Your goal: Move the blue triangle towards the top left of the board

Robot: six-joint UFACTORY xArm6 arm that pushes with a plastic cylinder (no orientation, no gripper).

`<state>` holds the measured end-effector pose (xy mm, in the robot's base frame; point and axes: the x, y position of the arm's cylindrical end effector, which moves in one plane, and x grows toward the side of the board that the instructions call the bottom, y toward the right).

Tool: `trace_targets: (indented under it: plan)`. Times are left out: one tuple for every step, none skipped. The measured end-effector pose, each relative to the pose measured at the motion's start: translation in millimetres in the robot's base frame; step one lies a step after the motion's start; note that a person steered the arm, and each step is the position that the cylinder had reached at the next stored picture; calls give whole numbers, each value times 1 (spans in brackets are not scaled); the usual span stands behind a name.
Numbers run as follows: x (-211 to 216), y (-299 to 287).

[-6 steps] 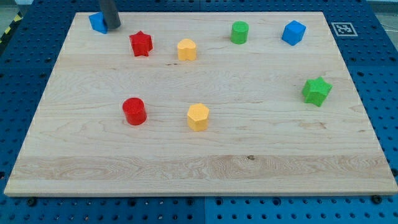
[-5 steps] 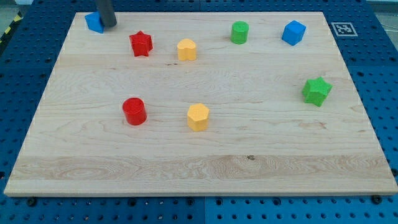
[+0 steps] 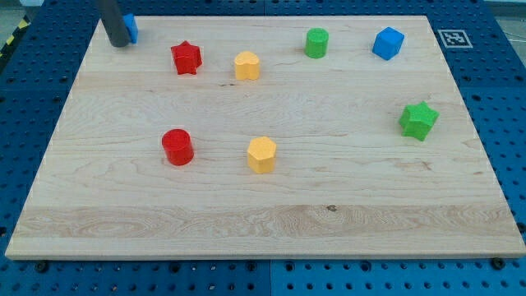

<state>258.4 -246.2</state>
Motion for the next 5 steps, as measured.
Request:
trace_targets:
  plan:
    - [3, 0]
    - [0, 8]
    - [0, 11]
    - [-8, 14]
    - [-11, 16]
